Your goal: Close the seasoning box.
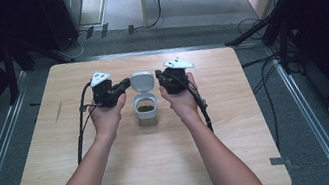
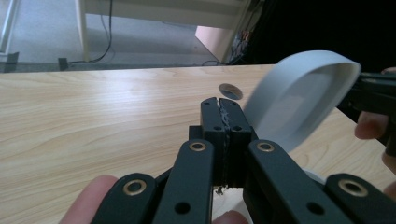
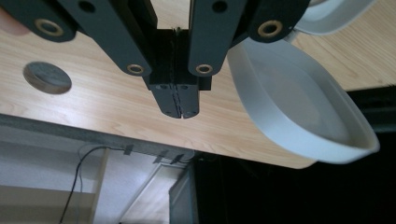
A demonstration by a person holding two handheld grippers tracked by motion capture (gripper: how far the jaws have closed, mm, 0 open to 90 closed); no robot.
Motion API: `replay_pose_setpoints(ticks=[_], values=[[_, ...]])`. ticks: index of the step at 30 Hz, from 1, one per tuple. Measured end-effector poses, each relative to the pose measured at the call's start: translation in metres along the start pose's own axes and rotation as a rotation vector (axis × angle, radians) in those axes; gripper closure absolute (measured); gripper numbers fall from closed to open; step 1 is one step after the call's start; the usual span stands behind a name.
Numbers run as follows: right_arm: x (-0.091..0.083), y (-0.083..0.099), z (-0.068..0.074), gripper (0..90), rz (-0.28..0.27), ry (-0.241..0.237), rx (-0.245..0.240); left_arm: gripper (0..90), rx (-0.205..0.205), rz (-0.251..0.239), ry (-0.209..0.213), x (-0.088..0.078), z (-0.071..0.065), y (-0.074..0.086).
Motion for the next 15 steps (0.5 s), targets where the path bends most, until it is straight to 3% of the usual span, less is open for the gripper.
replay_pose_setpoints(ticks=[4, 7, 15], values=[[-0.011, 0.004, 0.007, 90.0, 0.004, -0.052, -0.03, 90.0, 0.035, -0.007, 0.02, -0.011, -0.008, 0.008], [-0.02, 0.009, 0.009, 90.0, -0.006, -0.032, -0.052, 90.0, 0.042, -0.015, 0.011, -0.019, -0.009, 0.014], [-0.048, 0.021, -0.007, 90.0, -0.036, -0.012, -0.007, 90.0, 0.038, -0.06, -0.001, -0.048, -0.001, 0.027]])
Point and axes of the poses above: each handheld gripper's, and its own axes: x roughly forward along the jaws, y roughly out of its underside, z roughly to its left, the point moved 4 cm from there along x, roughly forward along the jaws, and after that the axes turned 10 degrees about x, right-handed, at the moved point
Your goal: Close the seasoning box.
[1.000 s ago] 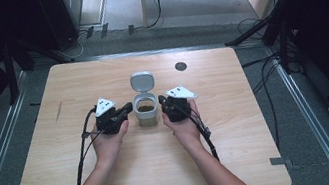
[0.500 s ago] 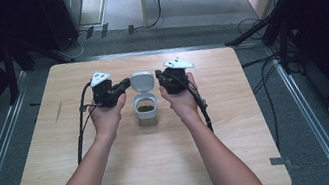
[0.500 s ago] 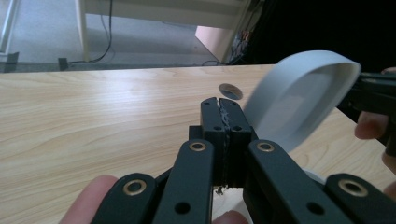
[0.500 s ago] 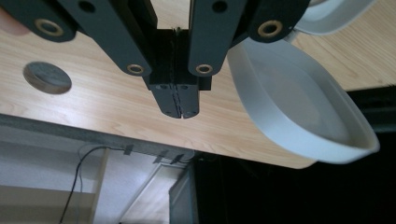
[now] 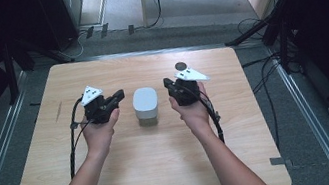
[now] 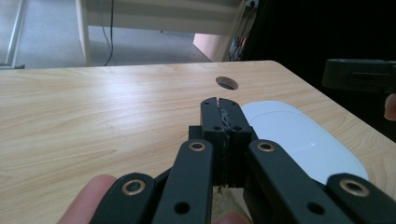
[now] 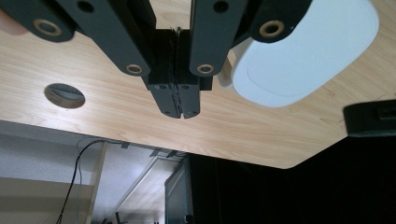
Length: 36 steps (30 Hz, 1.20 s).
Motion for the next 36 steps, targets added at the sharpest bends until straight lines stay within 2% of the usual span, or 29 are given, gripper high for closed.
replay_pose_setpoints(ticks=[2, 3, 4, 6, 7, 8, 9, 10, 11, 12, 13, 14, 15, 17, 19, 20, 22, 24, 27, 30, 31, 36], values=[[-0.009, 0.004, -0.005, 90.0, -0.005, 0.006, 0.0, 90.0, -0.003, -0.017, 0.004, -0.009, 0.002, 0.002], [-0.018, 0.009, -0.011, 90.0, -0.013, 0.015, 0.003, 90.0, -0.003, -0.025, 0.007, -0.014, 0.004, 0.003], [-0.018, 0.009, -0.011, 90.0, -0.013, 0.015, 0.003, 90.0, -0.002, -0.031, 0.003, -0.019, 0.006, 0.005], [-0.029, 0.015, -0.019, 89.6, -0.014, 0.024, 0.011, 90.0, -0.001, -0.036, 0.002, -0.03, 0.009, 0.012], [-0.039, 0.022, -0.029, 87.5, -0.016, 0.043, 0.008, 86.1, 0.002, -0.041, -0.003, -0.035, 0.011, 0.016], [-0.039, 0.022, -0.029, 87.5, -0.016, 0.043, 0.008, 86.1, 0.009, -0.051, -0.011, -0.041, 0.013, 0.02], [-0.05, 0.029, -0.038, 77.5, -0.022, 0.05, 0.01, 68.6, 0.003, -0.072, -0.027, -0.051, 0.018, 0.028], [-0.055, 0.032, -0.042, 67.5, -0.026, 0.052, 0.01, 56.5, 0.003, -0.072, -0.027, -0.051, 0.018, 0.028], [-0.055, 0.032, -0.042, 67.5, -0.026, 0.052, 0.01, 56.5, 0.004, -0.076, -0.039, -0.055, 0.02, 0.032], [-0.064, 0.037, -0.05, 47.0, -0.031, 0.055, 0.009, 34.4, 0.0, -0.072, -0.065, -0.063, 0.025, 0.039], [-0.064, 0.037, -0.05, 47.0, -0.031, 0.055, 0.009, 26.3, 0.0, -0.072, -0.065, -0.063, 0.025, 0.039], [-0.073, 0.043, -0.056, 30.3, -0.021, 0.057, 0.025, 22.2, -0.007, -0.072, -0.066, -0.068, 0.028, 0.042], [-0.073, 0.043, -0.056, 30.3, -0.021, 0.057, 0.025, 22.2, -0.023, -0.082, -0.06, -0.073, 0.031, 0.045], [-0.086, 0.053, -0.065, 20.0, -0.025, 0.072, 0.041, 17.6, -0.055, -0.089, -0.078, -0.089, 0.04, 0.053], [-0.09, 0.056, -0.069, 17.9, -0.022, 0.084, 0.039, 17.1, -0.053, -0.087, -0.088, -0.094, 0.042, 0.057], [-0.098, 0.063, -0.077, 15.4, -0.016, 0.095, 0.052, 15.6, -0.041, -0.07, -0.101, -0.103, 0.047, 0.065], [-0.102, 0.067, -0.081, 15.1, -0.011, 0.104, 0.058, 14.5, -0.036, -0.06, -0.114, -0.107, 0.05, 0.068], [-0.116, 0.08, -0.093, 14.8, -0.001, 0.124, 0.078, 14.2, -0.039, -0.052, -0.133, -0.118, 0.056, 0.076], [-0.124, 0.087, -0.101, 14.8, 0.008, 0.143, 0.086, 13.9, -0.059, -0.041, -0.158, -0.132, 0.066, 0.087], [-0.138, 0.095, -0.112, 14.8, 0.011, 0.154, 0.096, 14.1, -0.058, -0.023, -0.19, -0.144, 0.075, 0.096], [-0.148, 0.099, -0.118, 15.0, 0.008, 0.162, 0.118, 14.2, -0.05, -0.018, -0.214, -0.153, 0.08, 0.101], [-0.165, 0.111, -0.132, 15.3, 0.019, 0.2, 0.105, 14.3, -0.068, -0.006, -0.242, -0.169, 0.089, 0.111]])
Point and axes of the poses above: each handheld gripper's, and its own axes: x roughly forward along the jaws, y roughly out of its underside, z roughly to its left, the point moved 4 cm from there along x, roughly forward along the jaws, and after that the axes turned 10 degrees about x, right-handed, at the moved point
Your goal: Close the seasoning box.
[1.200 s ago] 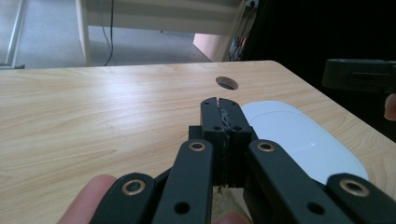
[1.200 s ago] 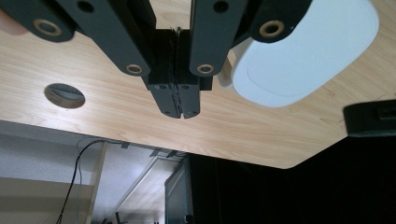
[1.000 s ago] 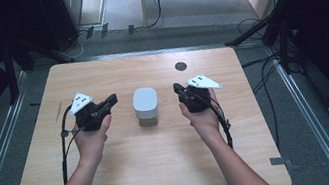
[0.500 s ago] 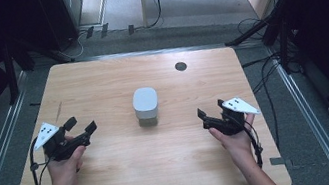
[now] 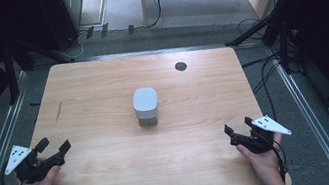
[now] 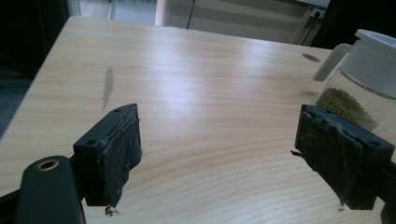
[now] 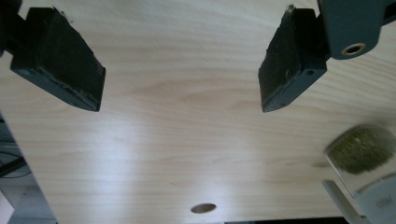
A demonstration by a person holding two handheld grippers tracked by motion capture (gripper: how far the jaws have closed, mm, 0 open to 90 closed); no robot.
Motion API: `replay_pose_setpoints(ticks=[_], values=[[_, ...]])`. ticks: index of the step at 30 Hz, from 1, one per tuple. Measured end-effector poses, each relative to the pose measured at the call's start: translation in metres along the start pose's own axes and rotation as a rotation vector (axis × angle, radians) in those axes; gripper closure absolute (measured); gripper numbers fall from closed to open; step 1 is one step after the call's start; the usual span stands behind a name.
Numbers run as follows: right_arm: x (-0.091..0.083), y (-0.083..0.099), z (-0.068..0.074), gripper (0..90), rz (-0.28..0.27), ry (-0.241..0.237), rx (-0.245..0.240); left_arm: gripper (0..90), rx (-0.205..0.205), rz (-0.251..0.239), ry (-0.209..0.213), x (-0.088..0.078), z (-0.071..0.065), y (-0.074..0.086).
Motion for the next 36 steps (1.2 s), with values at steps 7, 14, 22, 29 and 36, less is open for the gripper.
replay_pose_setpoints(ticks=[7, 14, 22, 29, 36], values=[[-0.02, 0.019, -0.029, 16.1, 0.03, 0.06, 0.037, 14.7, -0.004, 0.026, -0.048, -0.014, 0.018, 0.013], [-0.038, 0.024, -0.044, 18.6, 0.017, 0.113, 0.006, 15.4, 0.021, 0.019, -0.092, -0.02, 0.024, 0.012], [-0.038, 0.028, -0.041, 19.2, -0.021, 0.111, -0.015, 15.4, -0.015, 0.014, -0.077, -0.015, 0.029, 0.019], [-0.041, 0.027, -0.046, 20.8, -0.033, 0.1, 0.043, 15.6, 0.009, 0.018, -0.066, -0.017, 0.026, 0.02], [-0.041, 0.027, -0.046, 22.1, -0.033, 0.097, 0.041, 16.1, 0.009, 0.015, -0.065, -0.017, 0.026, 0.02]])
Point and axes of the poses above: each handheld gripper's, and its own axes: x roughly forward along the jaws, y roughly out of its underside, z roughly to its left, the point moved 4 cm from there along x, roughly forward along the jaws, and after that the axes turned 10 degrees about x, right-handed, at the moved point
